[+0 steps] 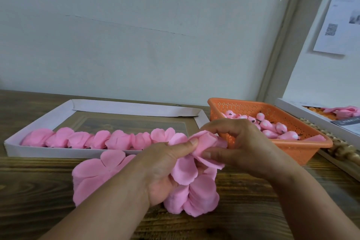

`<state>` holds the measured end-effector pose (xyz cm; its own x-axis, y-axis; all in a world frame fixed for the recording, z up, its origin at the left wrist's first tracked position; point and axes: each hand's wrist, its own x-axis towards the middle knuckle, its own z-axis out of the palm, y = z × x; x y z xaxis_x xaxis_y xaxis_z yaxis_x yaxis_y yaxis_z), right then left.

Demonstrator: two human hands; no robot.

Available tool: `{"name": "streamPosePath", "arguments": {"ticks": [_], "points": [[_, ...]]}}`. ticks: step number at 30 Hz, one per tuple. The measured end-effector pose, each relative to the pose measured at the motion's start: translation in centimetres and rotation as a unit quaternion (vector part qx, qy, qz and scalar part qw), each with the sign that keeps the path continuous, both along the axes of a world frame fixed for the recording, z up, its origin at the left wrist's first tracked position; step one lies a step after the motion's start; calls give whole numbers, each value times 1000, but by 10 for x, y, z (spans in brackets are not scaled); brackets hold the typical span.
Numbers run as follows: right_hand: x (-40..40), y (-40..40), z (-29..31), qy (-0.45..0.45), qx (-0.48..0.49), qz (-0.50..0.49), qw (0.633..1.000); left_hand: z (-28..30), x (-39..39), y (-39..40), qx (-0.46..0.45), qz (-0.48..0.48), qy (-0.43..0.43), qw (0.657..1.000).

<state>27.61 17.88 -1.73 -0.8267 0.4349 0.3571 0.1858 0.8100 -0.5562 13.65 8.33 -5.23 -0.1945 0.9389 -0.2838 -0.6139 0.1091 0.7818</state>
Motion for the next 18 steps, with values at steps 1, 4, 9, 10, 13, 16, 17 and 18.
{"name": "streamPosePath", "arguments": {"ticks": [1, 4, 9, 10, 13, 16, 17, 18], "points": [[0, 0, 0, 4, -3, 5, 1000, -1, -1, 0, 0, -8, 4, 1000], [1, 2, 0, 18, -24, 24, 999, -4, -5, 1, -2, -28, 23, 999], [-1, 2, -5, 49, -48, 42, 997, -3, -7, 2, 9, -34, -5, 999], [-3, 1, -7, 58, -55, 42, 996, -3, -8, 3, 15, -30, -16, 999], [-8, 0, -11, 81, -56, 27, 995, -1, -7, 2, 32, -16, -18, 999], [-12, -1, -14, 97, -45, 12, 994, 0, -4, -1, 40, 19, 8, 999], [-13, -2, -15, 102, -42, 8, 994, 0, -3, -1, 44, 25, 20, 999], [-13, -2, -15, 106, -44, 3, 993, -1, -3, -1, 49, 31, 39, 998]]}}
